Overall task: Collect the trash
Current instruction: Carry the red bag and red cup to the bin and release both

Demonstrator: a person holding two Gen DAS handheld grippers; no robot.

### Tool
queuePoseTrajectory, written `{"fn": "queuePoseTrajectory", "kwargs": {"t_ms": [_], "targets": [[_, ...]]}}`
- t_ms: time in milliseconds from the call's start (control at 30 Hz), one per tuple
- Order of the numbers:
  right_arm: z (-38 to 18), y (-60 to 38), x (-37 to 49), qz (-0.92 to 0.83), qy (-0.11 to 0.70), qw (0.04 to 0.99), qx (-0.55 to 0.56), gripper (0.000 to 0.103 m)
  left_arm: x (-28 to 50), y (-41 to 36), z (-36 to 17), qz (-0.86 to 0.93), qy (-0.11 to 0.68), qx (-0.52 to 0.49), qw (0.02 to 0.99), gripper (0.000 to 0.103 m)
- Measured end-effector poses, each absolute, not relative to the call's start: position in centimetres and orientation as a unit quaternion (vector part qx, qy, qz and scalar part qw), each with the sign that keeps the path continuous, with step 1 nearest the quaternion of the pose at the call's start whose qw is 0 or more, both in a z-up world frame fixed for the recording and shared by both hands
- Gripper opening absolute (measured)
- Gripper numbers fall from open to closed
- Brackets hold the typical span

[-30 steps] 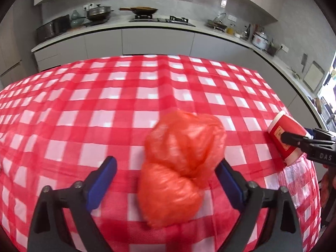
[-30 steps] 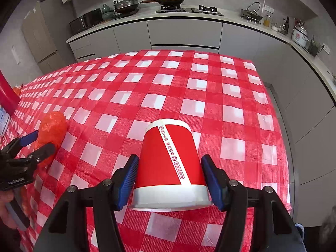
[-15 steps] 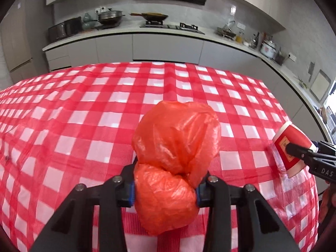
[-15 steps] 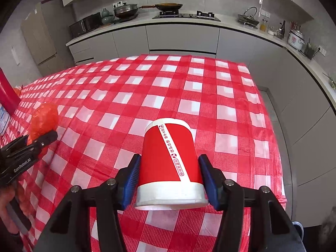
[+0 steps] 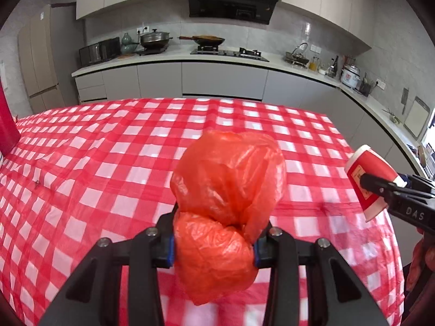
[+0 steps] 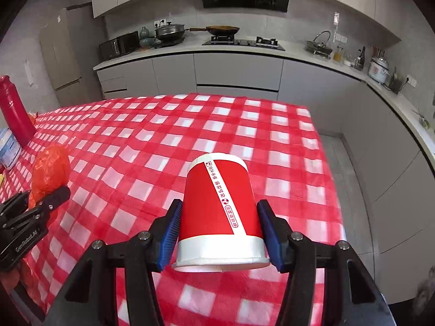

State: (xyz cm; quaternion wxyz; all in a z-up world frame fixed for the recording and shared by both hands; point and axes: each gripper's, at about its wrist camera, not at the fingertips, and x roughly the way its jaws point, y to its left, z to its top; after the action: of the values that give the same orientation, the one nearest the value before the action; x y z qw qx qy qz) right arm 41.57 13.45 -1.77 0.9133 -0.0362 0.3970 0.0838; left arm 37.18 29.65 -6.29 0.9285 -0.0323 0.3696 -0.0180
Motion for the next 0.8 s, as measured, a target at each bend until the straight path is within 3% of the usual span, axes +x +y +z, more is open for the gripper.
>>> {"fn": "queuePoseTrajectory", "kwargs": {"t_ms": [800], "targets": [[0.5, -6.1, 31.1, 0.041, 0.371, 0.928, 0.002, 0.058, 29.7, 11.5, -4.9, -0.071, 0.349, -0.014, 0.934, 0.041]]}}
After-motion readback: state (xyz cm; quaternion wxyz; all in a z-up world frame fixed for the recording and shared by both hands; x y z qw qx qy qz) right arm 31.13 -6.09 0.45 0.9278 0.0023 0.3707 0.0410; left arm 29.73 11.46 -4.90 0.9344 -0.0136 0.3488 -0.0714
